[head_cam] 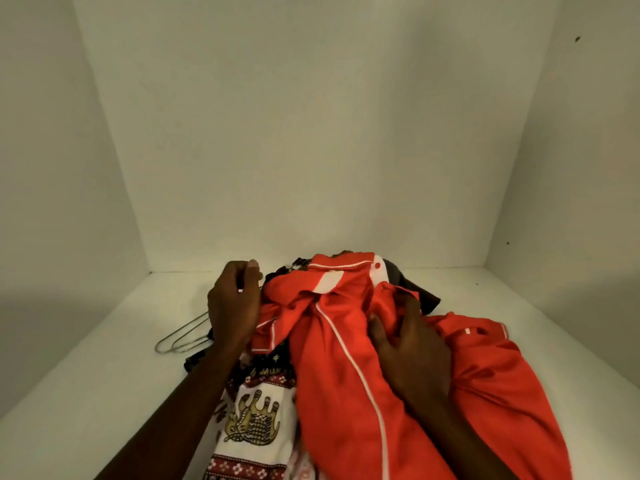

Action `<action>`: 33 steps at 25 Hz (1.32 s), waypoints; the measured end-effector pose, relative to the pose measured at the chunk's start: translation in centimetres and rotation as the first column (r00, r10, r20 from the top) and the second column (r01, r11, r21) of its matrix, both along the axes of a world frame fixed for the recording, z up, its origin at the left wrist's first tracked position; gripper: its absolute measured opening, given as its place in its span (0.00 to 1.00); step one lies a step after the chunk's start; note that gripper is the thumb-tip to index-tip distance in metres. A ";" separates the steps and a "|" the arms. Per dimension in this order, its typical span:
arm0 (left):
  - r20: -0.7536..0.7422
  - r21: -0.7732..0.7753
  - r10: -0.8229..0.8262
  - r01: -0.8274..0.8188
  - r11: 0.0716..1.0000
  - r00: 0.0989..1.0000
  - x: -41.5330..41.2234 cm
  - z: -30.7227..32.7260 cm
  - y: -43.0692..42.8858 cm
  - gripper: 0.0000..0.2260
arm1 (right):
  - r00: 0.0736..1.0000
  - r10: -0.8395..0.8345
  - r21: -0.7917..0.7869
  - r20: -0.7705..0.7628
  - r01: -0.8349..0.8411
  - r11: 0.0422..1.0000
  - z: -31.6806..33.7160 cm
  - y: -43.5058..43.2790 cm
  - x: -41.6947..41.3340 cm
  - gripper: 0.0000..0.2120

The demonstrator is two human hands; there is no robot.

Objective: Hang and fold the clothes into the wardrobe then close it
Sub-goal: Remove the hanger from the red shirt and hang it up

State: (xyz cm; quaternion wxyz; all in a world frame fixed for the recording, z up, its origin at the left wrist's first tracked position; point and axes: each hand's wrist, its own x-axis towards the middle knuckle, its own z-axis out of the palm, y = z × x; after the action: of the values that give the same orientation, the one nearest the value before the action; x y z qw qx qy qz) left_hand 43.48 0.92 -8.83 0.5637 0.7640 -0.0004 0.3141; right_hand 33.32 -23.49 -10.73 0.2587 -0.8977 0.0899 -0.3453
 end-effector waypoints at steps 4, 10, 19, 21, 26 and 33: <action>-0.383 0.556 0.407 -0.145 0.818 0.829 3.2 -3.4 5.3 0.20 | 0.982 0.081 -0.020 0.169 -0.079 0.997 -1.8 -0.4 0.2 0.21; -0.356 0.679 0.454 -0.108 0.726 0.817 5.9 -6.1 8.3 0.13 | 0.985 0.039 0.079 0.165 -0.052 0.995 -1.9 -0.1 0.0 0.22; -0.067 0.594 0.358 -0.251 0.764 0.931 6.2 -5.2 8.4 0.06 | 0.998 -0.060 0.559 0.026 0.035 0.829 -0.4 -1.0 1.2 0.42; 0.014 0.574 0.359 -0.301 0.761 0.933 6.0 -4.3 9.2 0.06 | 0.997 -0.061 0.619 -0.047 0.077 0.782 0.6 -0.8 1.6 0.38; 0.198 0.398 0.330 -0.384 0.833 0.923 4.5 -2.7 12.1 0.04 | 0.989 -0.099 0.596 -0.108 0.144 0.790 0.6 -0.9 2.4 0.25; 0.463 0.214 0.074 -0.193 0.958 0.883 0.6 2.1 8.6 0.04 | 0.993 -0.105 0.828 0.059 0.010 0.560 1.4 -3.2 1.4 0.09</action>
State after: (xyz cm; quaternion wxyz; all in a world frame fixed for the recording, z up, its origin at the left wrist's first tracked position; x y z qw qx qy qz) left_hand 44.08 9.47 -6.77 0.4224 0.7343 -0.1181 0.5182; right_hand 34.67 -26.73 -9.34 0.6414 -0.6501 0.2567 -0.3163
